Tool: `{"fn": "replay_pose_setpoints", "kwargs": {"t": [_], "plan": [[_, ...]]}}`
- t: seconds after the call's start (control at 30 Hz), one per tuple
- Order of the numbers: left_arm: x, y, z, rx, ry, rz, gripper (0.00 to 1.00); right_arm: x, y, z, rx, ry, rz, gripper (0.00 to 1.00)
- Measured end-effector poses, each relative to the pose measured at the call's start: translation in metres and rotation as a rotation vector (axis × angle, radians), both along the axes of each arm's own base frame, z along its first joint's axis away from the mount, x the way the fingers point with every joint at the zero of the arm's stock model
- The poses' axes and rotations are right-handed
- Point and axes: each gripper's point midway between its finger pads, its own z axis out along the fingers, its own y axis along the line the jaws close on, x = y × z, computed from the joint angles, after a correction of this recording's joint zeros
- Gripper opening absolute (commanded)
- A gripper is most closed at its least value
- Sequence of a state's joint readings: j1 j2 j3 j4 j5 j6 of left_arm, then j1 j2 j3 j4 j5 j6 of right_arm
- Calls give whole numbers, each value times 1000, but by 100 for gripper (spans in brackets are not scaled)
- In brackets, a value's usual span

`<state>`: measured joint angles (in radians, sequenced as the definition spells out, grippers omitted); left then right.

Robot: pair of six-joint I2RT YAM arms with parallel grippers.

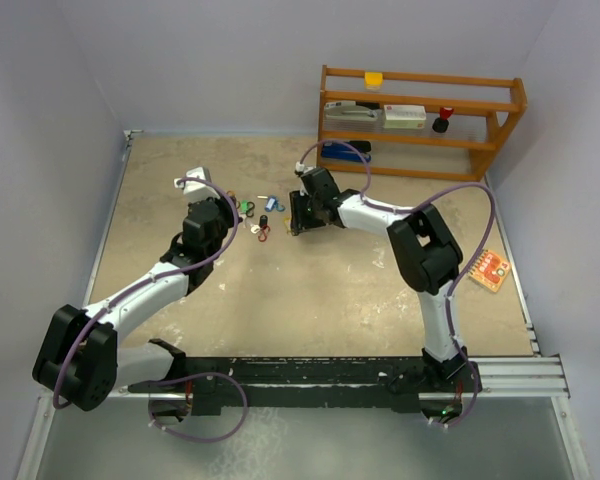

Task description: Put the keys on the keyring

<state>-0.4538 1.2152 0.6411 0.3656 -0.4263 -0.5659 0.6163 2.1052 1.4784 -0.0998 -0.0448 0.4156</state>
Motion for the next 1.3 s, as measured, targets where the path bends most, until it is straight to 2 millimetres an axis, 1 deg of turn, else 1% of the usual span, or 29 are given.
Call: {"fn": "replay_pose_setpoints", "kwargs": {"t": [0.17,0.5,0.6,1.07,1.2,1.3], "plan": [[0,0,0,0,0,0,0,-4,-1,-4,16,25,2,47],[0,0,0,0,0,0,0,-10,10,-5,98,25,32,47],[0,0,0,0,0,0,0,-15,11,-5,124,30,35,47],[-1,0,3,-3,-7,0,0,-59,5,-4,175,112,80,47],[-1,0,3,-3,-7,0,0,-65,0,-4,156,107,83,47],[-1,0,3,-3,-7,0,0,-62,-5,-2,122,78,75,47]]}}
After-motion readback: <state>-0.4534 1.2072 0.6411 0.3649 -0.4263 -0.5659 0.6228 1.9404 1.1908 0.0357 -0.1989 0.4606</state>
